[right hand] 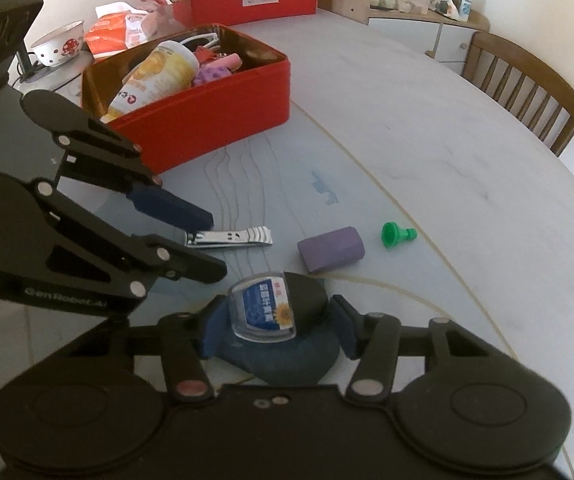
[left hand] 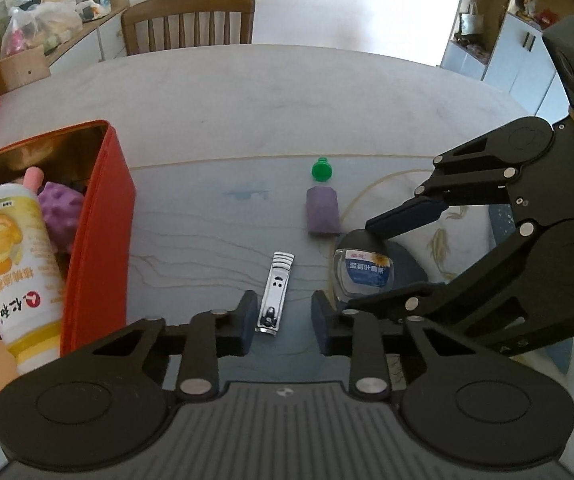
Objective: Organize rigid objects
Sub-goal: 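Close left tool on silver nail clipper while right tool closes on blue floss box, then carry nail clipper with left tool over red box while right tool carries floss box there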
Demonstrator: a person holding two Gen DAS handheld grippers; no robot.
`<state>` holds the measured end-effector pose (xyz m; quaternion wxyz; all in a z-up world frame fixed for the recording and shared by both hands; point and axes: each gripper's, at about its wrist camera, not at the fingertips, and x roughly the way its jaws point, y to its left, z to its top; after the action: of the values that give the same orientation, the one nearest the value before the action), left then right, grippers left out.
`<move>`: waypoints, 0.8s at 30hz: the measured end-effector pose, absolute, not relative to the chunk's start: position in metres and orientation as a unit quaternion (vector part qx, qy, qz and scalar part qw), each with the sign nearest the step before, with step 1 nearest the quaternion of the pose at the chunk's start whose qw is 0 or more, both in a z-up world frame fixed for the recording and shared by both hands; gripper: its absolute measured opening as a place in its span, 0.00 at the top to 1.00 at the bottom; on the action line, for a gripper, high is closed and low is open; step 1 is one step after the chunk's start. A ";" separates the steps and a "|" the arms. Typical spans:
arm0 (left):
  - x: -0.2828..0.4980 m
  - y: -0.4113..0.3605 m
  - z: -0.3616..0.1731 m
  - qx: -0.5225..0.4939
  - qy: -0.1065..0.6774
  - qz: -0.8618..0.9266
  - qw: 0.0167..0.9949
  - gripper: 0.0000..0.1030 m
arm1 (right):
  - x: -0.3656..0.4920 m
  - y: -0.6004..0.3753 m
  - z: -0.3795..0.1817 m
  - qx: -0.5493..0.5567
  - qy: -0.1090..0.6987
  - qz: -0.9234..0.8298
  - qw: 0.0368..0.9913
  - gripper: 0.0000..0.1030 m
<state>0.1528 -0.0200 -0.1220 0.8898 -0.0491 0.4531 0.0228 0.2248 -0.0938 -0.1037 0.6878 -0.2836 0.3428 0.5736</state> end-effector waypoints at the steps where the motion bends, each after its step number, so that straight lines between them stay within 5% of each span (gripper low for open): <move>1: 0.153 -0.020 -0.122 -0.048 0.453 0.025 0.890 0.83 | 0.224 -0.094 -0.104 -0.284 0.342 0.573 0.688 0.49; 24: 0.140 -0.015 -0.109 -0.085 0.473 0.036 0.876 0.89 | 0.197 -0.138 -0.086 -0.191 0.405 0.490 0.748 0.50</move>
<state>0.1398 -0.0147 -0.1085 0.8760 -0.0855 0.4734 0.0364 0.1970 -0.1380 -0.0864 0.7479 -0.1914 0.4047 0.4902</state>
